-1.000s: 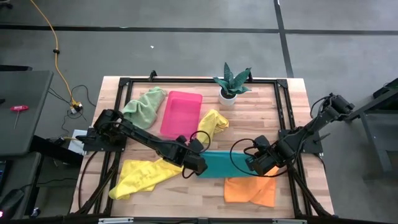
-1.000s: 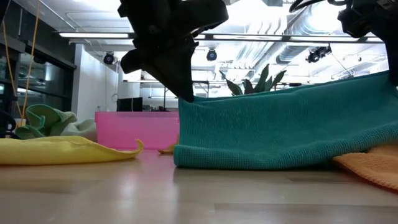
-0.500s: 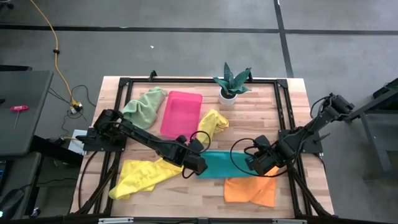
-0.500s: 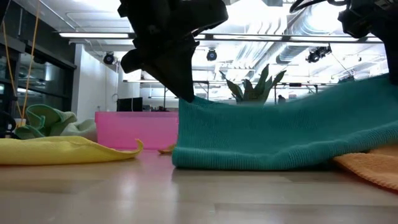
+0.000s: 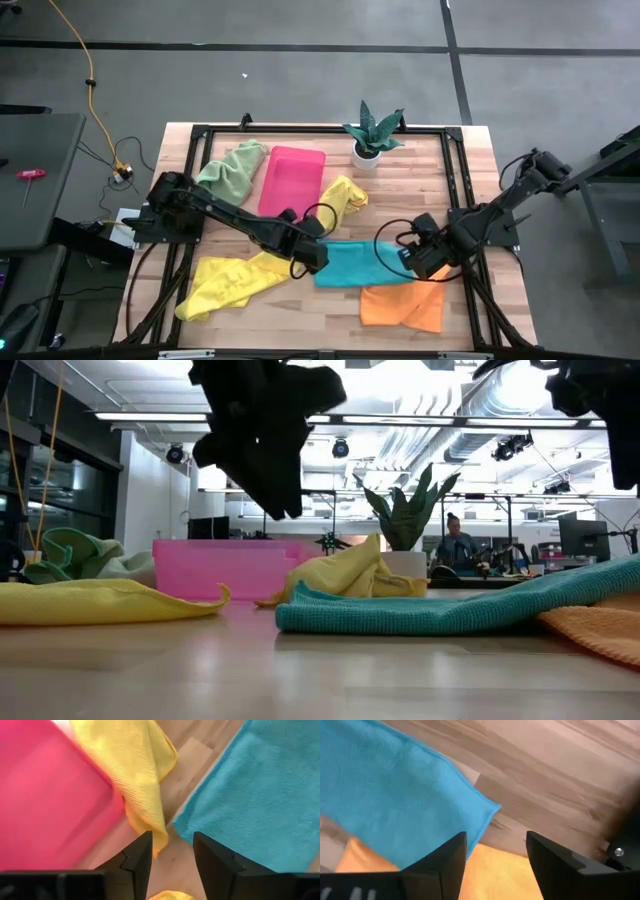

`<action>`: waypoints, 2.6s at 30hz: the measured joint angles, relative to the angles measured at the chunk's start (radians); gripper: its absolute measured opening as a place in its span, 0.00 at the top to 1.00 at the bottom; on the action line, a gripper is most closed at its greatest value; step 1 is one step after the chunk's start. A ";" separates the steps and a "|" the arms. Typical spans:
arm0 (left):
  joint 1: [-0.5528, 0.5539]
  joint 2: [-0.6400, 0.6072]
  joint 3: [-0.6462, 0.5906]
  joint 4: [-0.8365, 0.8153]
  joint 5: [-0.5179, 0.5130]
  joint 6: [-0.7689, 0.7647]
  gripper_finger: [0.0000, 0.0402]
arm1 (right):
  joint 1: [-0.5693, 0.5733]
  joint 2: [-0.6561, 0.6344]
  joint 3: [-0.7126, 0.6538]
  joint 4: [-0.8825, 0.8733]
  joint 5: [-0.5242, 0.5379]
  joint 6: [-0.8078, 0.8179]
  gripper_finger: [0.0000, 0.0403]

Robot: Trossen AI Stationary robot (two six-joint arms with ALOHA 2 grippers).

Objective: Fold microfiber towels
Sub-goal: Fold the blue microfiber cloth

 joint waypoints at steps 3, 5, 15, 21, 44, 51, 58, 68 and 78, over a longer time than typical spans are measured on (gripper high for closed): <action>-0.002 -0.015 0.000 -0.001 0.001 0.050 0.65 | 0.001 -0.024 0.000 -0.048 -0.003 -0.006 0.50; -0.015 -0.017 0.001 0.023 0.002 0.073 0.65 | 0.008 -0.036 0.000 -0.079 -0.012 -0.034 0.51; -0.085 -0.017 -0.123 0.496 0.176 0.172 0.68 | 0.141 -0.110 -0.051 0.007 -0.136 -0.125 0.70; -0.070 -0.010 -0.146 0.556 0.176 0.164 0.72 | 0.260 -0.161 -0.294 0.456 -0.171 0.020 0.97; -0.024 0.186 -0.138 0.538 0.285 0.231 1.00 | 0.289 -0.163 -0.353 0.680 -0.146 -0.084 1.00; -0.010 0.174 -0.138 0.344 0.181 0.143 1.00 | 0.286 -0.163 -0.355 0.682 -0.146 -0.068 1.00; -0.005 0.173 -0.139 0.329 0.201 0.037 1.00 | 0.256 -0.095 -0.379 0.704 -0.090 -0.005 1.00; -0.080 0.155 -0.145 0.287 0.209 -0.097 1.00 | 0.209 0.072 -0.377 0.571 -0.206 0.005 1.00; -0.142 0.155 -0.145 0.285 0.209 -0.148 1.00 | 0.015 0.020 -0.382 0.227 -0.077 0.004 1.00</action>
